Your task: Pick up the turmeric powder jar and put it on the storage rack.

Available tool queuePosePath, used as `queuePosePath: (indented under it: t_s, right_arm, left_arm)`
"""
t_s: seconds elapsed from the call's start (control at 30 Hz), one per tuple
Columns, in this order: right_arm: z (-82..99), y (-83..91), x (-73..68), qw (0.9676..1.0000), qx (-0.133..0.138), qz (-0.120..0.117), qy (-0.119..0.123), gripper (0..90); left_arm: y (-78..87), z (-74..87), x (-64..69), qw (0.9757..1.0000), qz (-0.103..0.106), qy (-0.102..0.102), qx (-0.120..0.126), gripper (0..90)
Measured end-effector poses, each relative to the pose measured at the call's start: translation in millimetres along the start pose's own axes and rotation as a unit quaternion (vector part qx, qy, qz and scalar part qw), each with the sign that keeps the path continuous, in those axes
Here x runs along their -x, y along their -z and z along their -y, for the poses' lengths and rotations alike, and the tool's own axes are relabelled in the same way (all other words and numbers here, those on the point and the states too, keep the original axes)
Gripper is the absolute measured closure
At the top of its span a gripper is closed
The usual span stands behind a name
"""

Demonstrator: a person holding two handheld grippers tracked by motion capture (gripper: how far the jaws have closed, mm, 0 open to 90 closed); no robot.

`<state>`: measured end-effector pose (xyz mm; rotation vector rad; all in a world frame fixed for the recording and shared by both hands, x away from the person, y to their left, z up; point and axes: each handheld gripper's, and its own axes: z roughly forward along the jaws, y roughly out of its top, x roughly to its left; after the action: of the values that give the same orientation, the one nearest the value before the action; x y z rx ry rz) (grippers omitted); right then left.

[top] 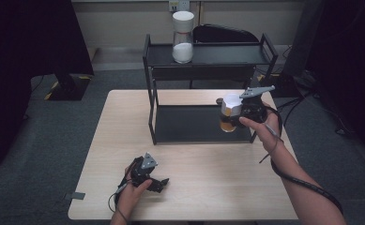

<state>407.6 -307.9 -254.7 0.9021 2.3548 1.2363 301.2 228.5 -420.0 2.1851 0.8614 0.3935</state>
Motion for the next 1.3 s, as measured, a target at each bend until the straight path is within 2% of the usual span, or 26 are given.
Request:
queuePosePath:
  t_s: [0.23,0.53,0.9,1.3]
  right_arm:
    - [-19.4,5.3,0.6,1.0,0.0,0.002,0.003,30.7]
    - [-39.7,14.4,4.2,1.0,0.005,0.001,-0.004,30.7]
    - [-65.3,26.7,4.9,0.9998,0.008,0.016,-0.001,30.7]
    - [-98.3,35.8,-5.9,0.9997,0.009,0.02,0.006,30.7]
  left_arm:
    - [0.0,0.0,0.0,1.0,0.0,0.0,0.0,0.0]
    - [-0.1,0.2,0.1,1.0,0.0,0.0,0.001,0.0]
    - [-0.1,0.2,0.1,1.0,0.0,0.001,0.001,0.0]
    - [0.0,-0.1,-0.1,1.0,0.0,0.0,0.0,0.0]
